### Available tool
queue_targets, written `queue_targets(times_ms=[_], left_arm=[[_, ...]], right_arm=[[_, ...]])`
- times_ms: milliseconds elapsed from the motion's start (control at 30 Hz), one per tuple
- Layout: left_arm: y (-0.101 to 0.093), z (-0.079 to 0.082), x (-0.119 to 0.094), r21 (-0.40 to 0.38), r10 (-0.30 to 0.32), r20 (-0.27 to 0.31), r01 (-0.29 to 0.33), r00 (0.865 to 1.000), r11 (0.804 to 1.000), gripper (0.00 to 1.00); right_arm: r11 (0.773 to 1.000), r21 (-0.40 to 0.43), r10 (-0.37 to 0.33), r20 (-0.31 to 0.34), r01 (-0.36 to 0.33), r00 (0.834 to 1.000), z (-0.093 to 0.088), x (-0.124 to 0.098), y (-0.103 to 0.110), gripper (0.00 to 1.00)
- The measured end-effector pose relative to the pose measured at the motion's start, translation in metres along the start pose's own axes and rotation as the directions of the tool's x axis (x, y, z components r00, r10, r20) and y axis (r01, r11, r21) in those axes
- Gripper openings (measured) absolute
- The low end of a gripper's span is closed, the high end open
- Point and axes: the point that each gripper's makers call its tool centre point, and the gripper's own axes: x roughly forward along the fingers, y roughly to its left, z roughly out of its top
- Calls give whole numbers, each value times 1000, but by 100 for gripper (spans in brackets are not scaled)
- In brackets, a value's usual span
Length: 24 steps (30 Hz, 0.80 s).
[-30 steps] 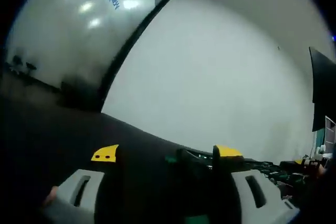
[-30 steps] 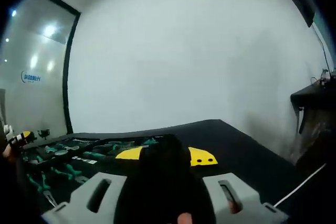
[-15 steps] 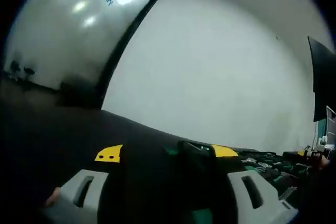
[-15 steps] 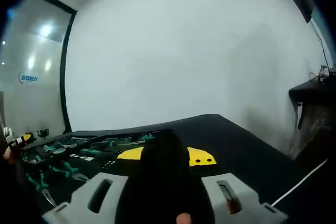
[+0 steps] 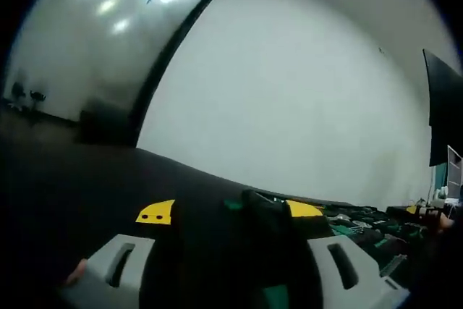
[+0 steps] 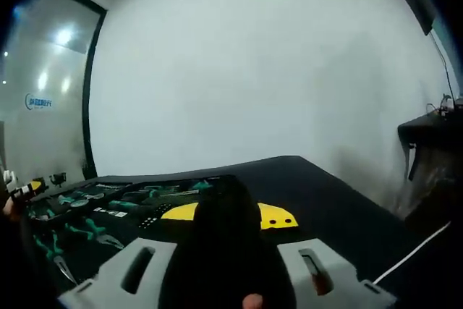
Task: Pick up the tools and put them into their designated positions in the toolbox.
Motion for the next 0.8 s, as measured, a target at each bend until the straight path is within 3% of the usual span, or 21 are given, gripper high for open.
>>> queue_targets(times_ms=[800], left_arm=[[0, -6, 3, 41, 7, -32, -6, 999, 999, 54]], right_arm=[[1000, -7, -15, -17, 15, 1000, -5, 0, -3, 26]])
